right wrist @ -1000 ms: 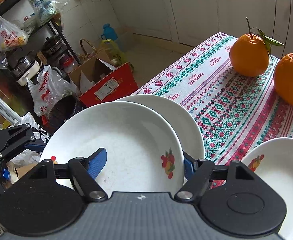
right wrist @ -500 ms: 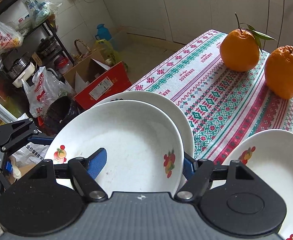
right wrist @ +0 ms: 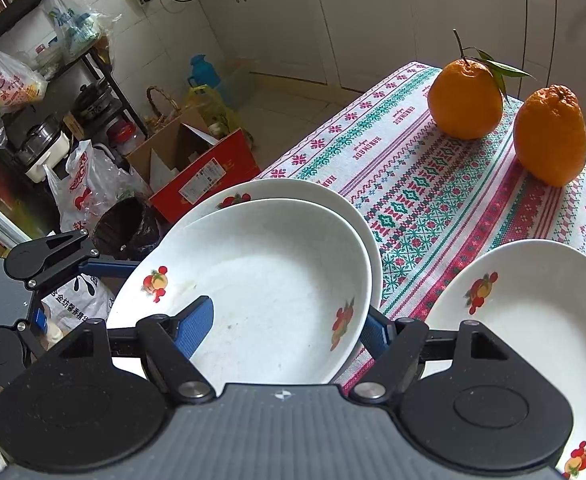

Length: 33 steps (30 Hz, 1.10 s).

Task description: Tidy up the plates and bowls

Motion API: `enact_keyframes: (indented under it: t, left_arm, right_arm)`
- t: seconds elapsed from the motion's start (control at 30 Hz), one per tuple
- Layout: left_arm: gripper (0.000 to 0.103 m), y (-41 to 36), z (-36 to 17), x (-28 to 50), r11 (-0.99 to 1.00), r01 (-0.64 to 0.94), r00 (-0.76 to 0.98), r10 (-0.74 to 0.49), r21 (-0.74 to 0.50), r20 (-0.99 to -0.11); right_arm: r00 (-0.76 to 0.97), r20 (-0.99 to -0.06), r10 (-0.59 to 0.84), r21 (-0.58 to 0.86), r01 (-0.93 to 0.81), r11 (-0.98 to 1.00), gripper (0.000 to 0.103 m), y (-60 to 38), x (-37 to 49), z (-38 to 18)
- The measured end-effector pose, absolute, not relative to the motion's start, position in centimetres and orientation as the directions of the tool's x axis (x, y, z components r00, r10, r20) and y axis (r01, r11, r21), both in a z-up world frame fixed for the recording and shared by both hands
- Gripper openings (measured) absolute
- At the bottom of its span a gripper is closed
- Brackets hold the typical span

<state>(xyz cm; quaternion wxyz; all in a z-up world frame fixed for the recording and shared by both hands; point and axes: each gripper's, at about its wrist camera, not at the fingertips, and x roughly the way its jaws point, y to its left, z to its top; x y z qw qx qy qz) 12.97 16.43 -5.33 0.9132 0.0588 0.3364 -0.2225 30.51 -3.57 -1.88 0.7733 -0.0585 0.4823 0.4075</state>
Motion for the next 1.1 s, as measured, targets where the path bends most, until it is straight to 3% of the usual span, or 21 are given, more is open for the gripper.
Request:
enact_keyframes:
  t: [0.4,1.1]
  left_arm:
    - [0.095,16.3,-5.5,13.1,0.896,0.441,0.684,-0.368,-0.045,-0.630]
    - [0.095,16.3,-5.8,13.2,0.897,0.441,0.693,-0.362,-0.030,-0.624]
  right_arm:
    - [0.244,-0.797,0.553,0.270,-0.675,0.687,0.081,-3.8,29.1,-1.7]
    - [0.325,-0.800,0.505,0.195,-0.655,0.730,0.081,-3.4,26.8,-1.7]
